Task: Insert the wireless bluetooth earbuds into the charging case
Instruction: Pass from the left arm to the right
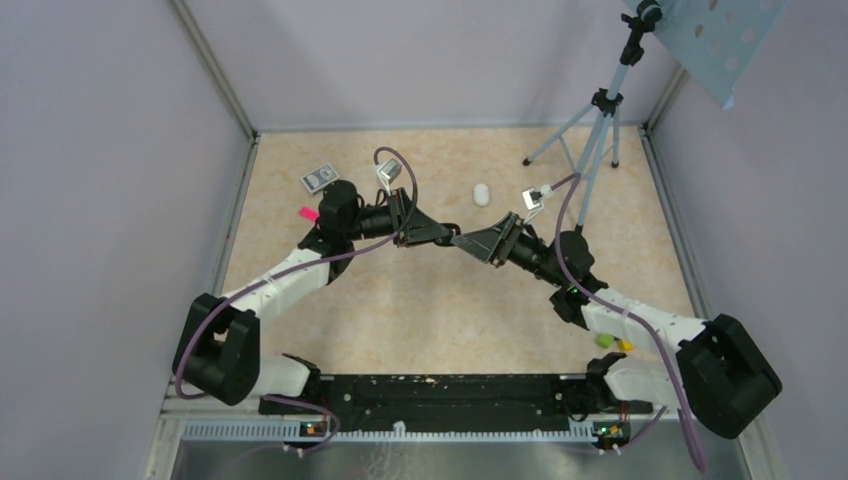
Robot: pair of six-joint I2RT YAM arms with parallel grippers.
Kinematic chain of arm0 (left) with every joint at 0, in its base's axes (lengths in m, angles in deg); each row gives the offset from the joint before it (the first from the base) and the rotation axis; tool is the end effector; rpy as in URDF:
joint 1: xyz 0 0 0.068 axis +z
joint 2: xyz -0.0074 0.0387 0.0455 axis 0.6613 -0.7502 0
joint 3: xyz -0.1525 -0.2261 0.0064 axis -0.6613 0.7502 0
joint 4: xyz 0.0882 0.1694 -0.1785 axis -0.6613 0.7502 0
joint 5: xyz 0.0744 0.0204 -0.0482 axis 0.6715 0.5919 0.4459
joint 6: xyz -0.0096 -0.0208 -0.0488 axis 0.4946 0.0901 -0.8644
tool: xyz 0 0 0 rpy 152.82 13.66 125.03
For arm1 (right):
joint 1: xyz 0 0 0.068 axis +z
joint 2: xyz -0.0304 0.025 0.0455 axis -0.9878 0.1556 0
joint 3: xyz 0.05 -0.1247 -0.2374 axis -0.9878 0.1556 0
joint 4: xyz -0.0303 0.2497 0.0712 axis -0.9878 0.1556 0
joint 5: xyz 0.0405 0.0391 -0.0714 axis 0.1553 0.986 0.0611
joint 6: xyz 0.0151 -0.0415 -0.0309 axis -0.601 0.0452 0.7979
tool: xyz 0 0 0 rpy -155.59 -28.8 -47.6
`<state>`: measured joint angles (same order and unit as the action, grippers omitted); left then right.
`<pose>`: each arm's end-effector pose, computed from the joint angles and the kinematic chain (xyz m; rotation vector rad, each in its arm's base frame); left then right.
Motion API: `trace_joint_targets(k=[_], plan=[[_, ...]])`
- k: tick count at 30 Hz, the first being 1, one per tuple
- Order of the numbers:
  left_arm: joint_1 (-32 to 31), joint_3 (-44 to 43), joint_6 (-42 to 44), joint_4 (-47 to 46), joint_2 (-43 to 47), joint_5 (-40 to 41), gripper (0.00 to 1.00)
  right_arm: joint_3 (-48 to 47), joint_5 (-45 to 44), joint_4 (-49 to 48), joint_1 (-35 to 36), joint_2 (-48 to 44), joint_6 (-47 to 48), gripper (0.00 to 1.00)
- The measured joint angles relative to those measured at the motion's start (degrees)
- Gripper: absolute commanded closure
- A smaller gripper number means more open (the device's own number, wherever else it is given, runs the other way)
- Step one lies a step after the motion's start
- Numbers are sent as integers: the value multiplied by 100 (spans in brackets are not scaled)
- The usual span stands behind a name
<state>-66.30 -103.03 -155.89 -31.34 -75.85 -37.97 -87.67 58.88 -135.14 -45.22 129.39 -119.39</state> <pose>0.2573 -0.1508 0.2853 0.1357 2.0372 -1.8641 0.1900 0.1536 0.2584 -0.0004 1.6889 1.6012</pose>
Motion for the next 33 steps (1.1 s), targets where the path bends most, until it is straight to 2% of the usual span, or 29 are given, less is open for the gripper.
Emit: trace_joint_targets(k=[8,10,11,12,13,15,17,20,23,29,33], plan=[[0,46,-103,-79,0,22,100,0,83,-584,0,393,-267,72],[2,55,-109,-81,0,22,100,0,120,-662,0,424,-282,83],[2,55,-107,-87,0,20,100,0,127,-671,0,437,-328,93],[9,55,-103,-105,0,15,93,0,125,-686,0,452,-352,100],[15,57,-103,-127,0,15,73,0,120,-688,0,459,-387,100],[26,55,-79,-144,4,13,44,0,118,-673,-7,461,-428,100],[31,52,9,-109,11,-4,28,0,122,-667,-7,459,-417,100],[87,-66,286,302,15,-87,9,11,153,-481,-7,358,-319,100],[240,-474,892,1043,4,-393,2,33,256,-44,-70,83,-96,100],[343,-2033,3169,3359,-542,-1167,1,-46,1067,846,-584,-269,494,100],[332,-2135,4059,4339,-595,-1504,1,-245,1878,1456,-927,-234,892,100]])
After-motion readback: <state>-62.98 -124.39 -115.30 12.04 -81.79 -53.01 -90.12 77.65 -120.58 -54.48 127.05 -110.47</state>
